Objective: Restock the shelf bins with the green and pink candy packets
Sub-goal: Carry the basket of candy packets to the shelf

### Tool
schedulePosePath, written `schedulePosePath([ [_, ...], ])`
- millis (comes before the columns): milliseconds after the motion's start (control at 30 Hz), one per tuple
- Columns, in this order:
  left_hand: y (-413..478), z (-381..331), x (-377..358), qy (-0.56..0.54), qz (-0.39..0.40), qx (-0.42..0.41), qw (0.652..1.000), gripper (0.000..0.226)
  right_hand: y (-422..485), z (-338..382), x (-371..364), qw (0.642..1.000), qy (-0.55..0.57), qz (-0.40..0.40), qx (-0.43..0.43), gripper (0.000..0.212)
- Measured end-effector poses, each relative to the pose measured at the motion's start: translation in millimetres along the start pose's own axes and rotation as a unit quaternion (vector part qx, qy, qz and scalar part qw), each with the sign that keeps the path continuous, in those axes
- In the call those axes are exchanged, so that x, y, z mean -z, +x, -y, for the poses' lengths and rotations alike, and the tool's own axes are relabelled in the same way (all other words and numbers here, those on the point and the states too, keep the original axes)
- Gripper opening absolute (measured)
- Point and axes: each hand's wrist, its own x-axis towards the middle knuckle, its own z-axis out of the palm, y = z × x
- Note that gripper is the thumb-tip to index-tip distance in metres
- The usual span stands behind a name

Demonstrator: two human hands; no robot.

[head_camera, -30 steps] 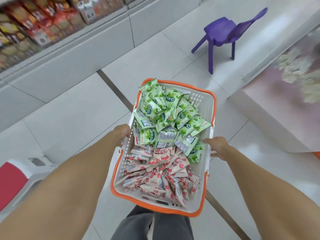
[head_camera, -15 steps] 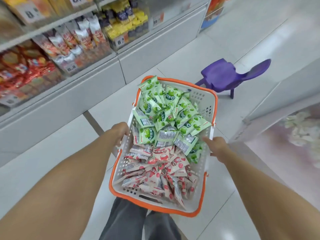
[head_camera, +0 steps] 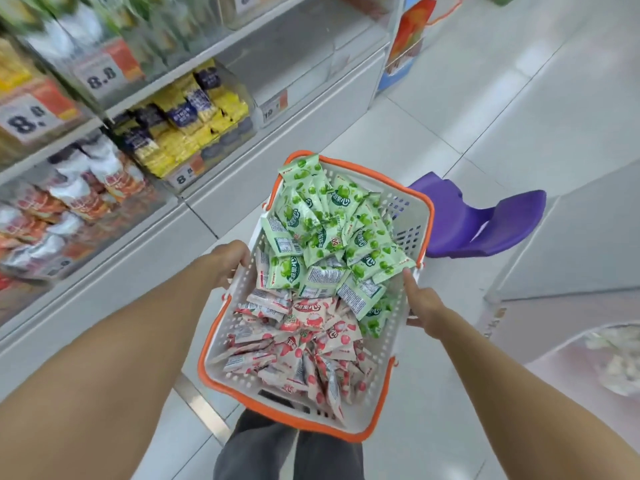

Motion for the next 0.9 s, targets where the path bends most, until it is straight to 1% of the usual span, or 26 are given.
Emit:
schedulePosePath([
  [167, 75.4, -102.5, -17.5, 0.012, -0.002, 0.013, 1.0, 0.05, 90.5, 71.6, 18.9, 0.999, 0.026, 0.007, -0.033, 0.096],
  [267, 133.3, -151.8, -25.3, 0.029, 0.005, 0.035, 0.999, 0.057, 143.1, 112.3, 30.7, 0.998, 0.04, 0.006, -0.045, 0.095],
  [333, 172.1, -179.1, -30.4, 0.032, 0.0, 0.047, 0.998, 0.059, 172.6, 137.3, 38.0, 0.998, 0.024, 0.007, -0.063, 0.094],
  [367, 179.1, -197.2, -34.8, 0.033, -0.007, 0.046, 0.998, 0.055, 188.5, 148.5, 41.0, 0.998, 0.017, 0.003, -0.066, 0.095],
  [467, 212.9, -247.2, -45.1, 0.031, -0.024, 0.029, 0.999, 0.028, 239.6, 176.4, 51.3, 0.997, 0.031, -0.009, -0.072, 0.103],
  [500, 225.8, -262.1, -47.0, 0.032, -0.025, 0.021, 0.999, 0.023, 256.7, 185.3, 52.9, 0.996, 0.044, -0.011, -0.073, 0.105],
  [533, 240.8, -276.4, -48.4, 0.033, -0.027, 0.016, 0.999, 0.022, 272.2, 194.2, 54.5, 0.996, 0.056, -0.01, -0.074, 0.101],
  [600, 269.6, -303.9, -51.4, 0.041, -0.03, 0.014, 0.999, 0.027, 299.5, 212.3, 56.1, 0.995, 0.066, -0.01, -0.079, 0.09],
  [667, 298.4, -327.8, -55.7, 0.047, -0.025, 0.007, 0.999, 0.029, 326.8, 226.9, 54.4, 0.993, 0.079, -0.017, -0.084, 0.085],
  [733, 324.9, -350.9, -63.2, 0.049, -0.017, -0.001, 0.999, 0.026, 353.1, 236.2, 50.0, 0.99, 0.107, -0.019, -0.089, 0.08],
  [800, 354.3, -371.1, -69.6, 0.068, -0.011, -0.01, 0.998, 0.025, 380.9, 244.5, 42.8, 0.985, 0.141, -0.02, -0.096, 0.066],
  [833, 370.5, -378.4, -71.5, 0.084, -0.011, -0.01, 0.996, 0.029, 395.2, 247.0, 38.2, 0.982, 0.158, -0.02, -0.1, 0.059],
  [900, 401.8, -390.9, -78.5, 0.11, -0.001, -0.014, 0.994, 0.044, 423.3, 249.7, 30.7, 0.976, 0.187, -0.028, -0.105, 0.056],
])
